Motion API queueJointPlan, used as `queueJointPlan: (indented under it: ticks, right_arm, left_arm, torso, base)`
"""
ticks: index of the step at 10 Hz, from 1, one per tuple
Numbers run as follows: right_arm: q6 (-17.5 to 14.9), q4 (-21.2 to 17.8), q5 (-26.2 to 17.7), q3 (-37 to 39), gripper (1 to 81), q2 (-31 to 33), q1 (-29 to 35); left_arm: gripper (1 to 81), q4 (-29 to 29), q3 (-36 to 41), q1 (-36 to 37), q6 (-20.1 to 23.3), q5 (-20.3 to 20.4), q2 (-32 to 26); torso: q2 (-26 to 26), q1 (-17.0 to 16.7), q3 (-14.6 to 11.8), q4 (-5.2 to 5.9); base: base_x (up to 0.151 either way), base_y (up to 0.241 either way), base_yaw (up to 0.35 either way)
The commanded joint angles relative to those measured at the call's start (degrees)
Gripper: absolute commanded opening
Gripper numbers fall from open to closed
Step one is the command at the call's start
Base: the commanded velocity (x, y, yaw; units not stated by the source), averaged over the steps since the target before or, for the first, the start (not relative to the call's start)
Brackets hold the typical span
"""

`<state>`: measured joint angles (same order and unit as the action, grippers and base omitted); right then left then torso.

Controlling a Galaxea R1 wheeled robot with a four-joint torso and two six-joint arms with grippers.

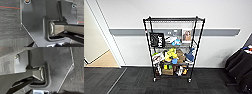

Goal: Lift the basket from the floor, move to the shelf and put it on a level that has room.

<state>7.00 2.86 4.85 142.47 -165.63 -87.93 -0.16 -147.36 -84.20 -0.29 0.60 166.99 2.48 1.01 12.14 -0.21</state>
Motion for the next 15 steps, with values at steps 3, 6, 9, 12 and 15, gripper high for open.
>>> queueJointPlan:
  ticks: [3,6,9,12,15]
  right_arm:
    - [0.4,-0.1,-3.8,-10.0,81.1,7.7,3.6]
    - [0.3,-0.1,-4.2,-10.6,81.1,8.3,5.5]
    - [0.3,0.3,-7.0,-10.7,81.1,8.7,8.3]
    - [0.3,0.1,-8.1,-10.7,81.1,8.9,10.3]
    - [0.3,0.0,-8.0,-10.6,81.1,8.4,10.6]
  left_arm:
    - [81.1,-6.9,10.3,5.5,-0.4,-4.3,-9.0]
    - [81.1,-9.1,10.3,8.4,-0.4,-5.8,-10.1]
    - [81.1,-12.3,10.2,11.6,-0.4,-8.1,-10.5]
    - [81.1,-14.1,10.1,13.4,-0.4,-10.0,-11.1]
    - [81.1,-14.3,10.1,13.5,-0.4,-10.0,-11.5]
  torso:
    - [9.5,6.0,0.0,0.00]
    - [15.3,9.7,0.0,0.00]
    - [21.2,13.4,0.0,0.00]
    - [27.0,17.1,0.0,0.00]
    - [32.8,20.7,0.0,0.02]
  base:
    - [0.000,0.000,0.000]
    - [0.000,0.000,0.000]
    - [0.000,0.000,0.000]
    - [0.000,0.000,0.000]
    - [0.000,0.000,0.000]
